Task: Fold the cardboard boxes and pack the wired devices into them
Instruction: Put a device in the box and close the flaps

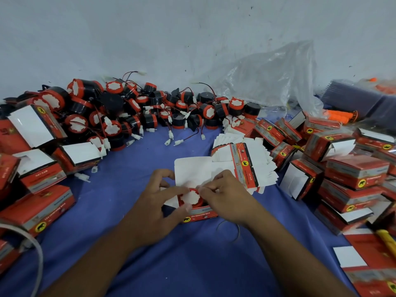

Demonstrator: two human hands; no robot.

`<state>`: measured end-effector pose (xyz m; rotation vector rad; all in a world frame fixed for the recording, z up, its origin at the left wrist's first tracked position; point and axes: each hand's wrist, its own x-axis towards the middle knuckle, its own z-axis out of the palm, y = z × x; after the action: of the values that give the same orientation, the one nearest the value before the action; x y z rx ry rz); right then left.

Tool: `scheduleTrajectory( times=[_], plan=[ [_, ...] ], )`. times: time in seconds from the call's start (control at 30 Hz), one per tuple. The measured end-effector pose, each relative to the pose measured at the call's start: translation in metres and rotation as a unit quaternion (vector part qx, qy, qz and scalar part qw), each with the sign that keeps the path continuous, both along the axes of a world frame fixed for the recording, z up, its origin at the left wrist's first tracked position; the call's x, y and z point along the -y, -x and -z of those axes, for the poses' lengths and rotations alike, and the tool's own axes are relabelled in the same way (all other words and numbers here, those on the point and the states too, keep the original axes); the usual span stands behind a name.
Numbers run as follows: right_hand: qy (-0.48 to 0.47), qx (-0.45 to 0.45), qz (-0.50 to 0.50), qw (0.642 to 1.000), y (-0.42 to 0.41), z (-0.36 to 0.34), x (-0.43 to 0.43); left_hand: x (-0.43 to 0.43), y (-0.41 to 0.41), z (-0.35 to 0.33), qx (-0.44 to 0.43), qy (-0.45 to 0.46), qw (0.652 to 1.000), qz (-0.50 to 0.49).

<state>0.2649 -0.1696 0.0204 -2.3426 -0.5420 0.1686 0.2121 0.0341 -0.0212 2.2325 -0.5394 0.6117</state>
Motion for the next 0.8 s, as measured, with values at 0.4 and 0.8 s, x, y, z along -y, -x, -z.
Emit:
scheduleTrajectory(
  times=[0.4, 0.8],
  plan=[
    [-0.07, 0.189, 0.075, 0.977, 0.005, 0.008, -0.005, 0.015, -0.001, 0.0, 0.049, 0.051, 0.997, -0.005],
    [-0.24, -0.02, -0.067, 0.968, -0.004, 0.014, 0.008, 0.01, -0.005, 0.005, -0.062, 0.094, 0.993, -0.038]
  ],
)
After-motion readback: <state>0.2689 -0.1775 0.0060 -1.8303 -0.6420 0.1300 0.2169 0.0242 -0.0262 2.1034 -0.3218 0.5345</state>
